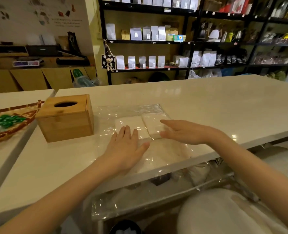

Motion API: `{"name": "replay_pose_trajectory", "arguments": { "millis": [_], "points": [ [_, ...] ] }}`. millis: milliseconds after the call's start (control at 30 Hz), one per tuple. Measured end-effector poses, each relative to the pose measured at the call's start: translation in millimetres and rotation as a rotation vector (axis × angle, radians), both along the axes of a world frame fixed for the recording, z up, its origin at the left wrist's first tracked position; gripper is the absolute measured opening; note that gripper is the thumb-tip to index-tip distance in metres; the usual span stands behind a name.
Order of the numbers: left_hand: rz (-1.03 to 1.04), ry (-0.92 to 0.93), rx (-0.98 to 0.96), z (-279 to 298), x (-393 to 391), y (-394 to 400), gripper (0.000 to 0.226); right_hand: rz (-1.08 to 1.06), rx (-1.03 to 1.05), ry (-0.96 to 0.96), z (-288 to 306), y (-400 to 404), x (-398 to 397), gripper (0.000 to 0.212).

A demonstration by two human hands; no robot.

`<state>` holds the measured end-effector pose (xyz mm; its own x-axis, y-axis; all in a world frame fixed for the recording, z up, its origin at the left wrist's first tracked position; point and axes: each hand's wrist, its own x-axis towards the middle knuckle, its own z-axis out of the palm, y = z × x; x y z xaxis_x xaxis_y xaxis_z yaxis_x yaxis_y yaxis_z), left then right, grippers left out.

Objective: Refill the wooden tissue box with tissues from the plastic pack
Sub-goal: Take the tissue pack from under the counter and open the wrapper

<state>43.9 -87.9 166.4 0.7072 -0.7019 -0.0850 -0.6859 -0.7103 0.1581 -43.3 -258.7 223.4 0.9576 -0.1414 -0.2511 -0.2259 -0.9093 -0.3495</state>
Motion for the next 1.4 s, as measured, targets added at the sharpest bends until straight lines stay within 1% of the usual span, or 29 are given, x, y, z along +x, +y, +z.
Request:
{"name": "replay_pose_trajectory", "arguments": {
  "millis": [100, 200, 367, 467, 567, 700, 800, 833, 900, 967, 1033, 1100, 1167, 1233, 1367, 1400],
  "points": [
    [0.0, 0.013, -0.017, -2.0, 12.4, -5.5, 0.068, -0.024, -0.09, 0.036, -18.7, -5.2, 17.9, 0.06],
    [0.0, 0.03, -0.036, -3.8, 28.5, -12.1, 0.066, -0.051, -0.153, 0.018, -26.0, -14.0, 34.3, 0.057],
    [0.02, -0.037, -0.08, -6.0, 58.1, -23.4, 0.058, -0.068, -0.113, -0.067, -46.1, -39.6, 59.0, 0.056],
    [0.008, -0.037, -0.129, -5.3, 69.8, -25.5, 0.054, -0.055, -0.104, -0.165, -60.4, -51.0, 69.2, 0.056],
    [-0.014, -0.031, -0.151, -9.7, 74.8, -24.1, 0.055, -0.034, -0.107, -0.237, -68.4, -57.8, 74.3, 0.056],
    [-0.016, -0.073, -0.174, -18.3, 79.4, -25.5, 0.056, -0.03, -0.088, -0.235, -69.4, -61.8, 79.7, 0.057],
    [-0.017, -0.056, -0.181, -17.3, 80.2, -25.7, 0.056, -0.054, -0.063, -0.171, -60.0, -62.5, 86.4, 0.061],
    [-0.025, -0.048, -0.213, -13.9, 79.0, -24.7, 0.056, -0.061, -0.07, -0.135, -54.6, -61.5, 89.1, 0.063],
    [-0.049, -0.088, -0.348, -1.4, 74.7, -19.6, 0.054, -0.074, -0.072, -0.099, -40.3, -54.0, 95.3, 0.068],
    [-0.053, -0.192, -0.537, 19.6, 69.1, -8.9, 0.052, -0.055, -0.043, -0.17, -25.9, -38.7, 101.5, 0.072],
    [-0.026, -0.276, -0.702, 43.0, 66.8, 8.9, 0.05, 0.029, 0.009, -0.291, -13.8, -15.7, 106.3, 0.072],
    [0.055, -0.324, -0.777, 57.7, 71.8, 32.3, 0.049, 0.126, 0.103, -0.378, -4.2, 12.9, 110.0, 0.072],
    [0.19, -0.368, -0.781, 60.0, 83.9, 59.2, 0.054, 0.228, 0.213, -0.394, 2.9, 42.8, 116.0, 0.074],
    [0.318, -0.361, -0.714, 53.1, 98.7, 86.0, 0.059, 0.309, 0.274, -0.398, 5.5, 69.8, 127.9, 0.078],
    [0.391, -0.201, -0.544, 45.1, 115.3, 120.2, 0.068, 0.391, 0.239, -0.421, 4.1, 105.4, 159.6, 0.084],
    [0.397, -0.166, -0.514, 46.3, 116.1, 125.3, 0.074, 0.407, 0.207, -0.419, 3.7, 110.5, 166.5, 0.084]
  ]
}}
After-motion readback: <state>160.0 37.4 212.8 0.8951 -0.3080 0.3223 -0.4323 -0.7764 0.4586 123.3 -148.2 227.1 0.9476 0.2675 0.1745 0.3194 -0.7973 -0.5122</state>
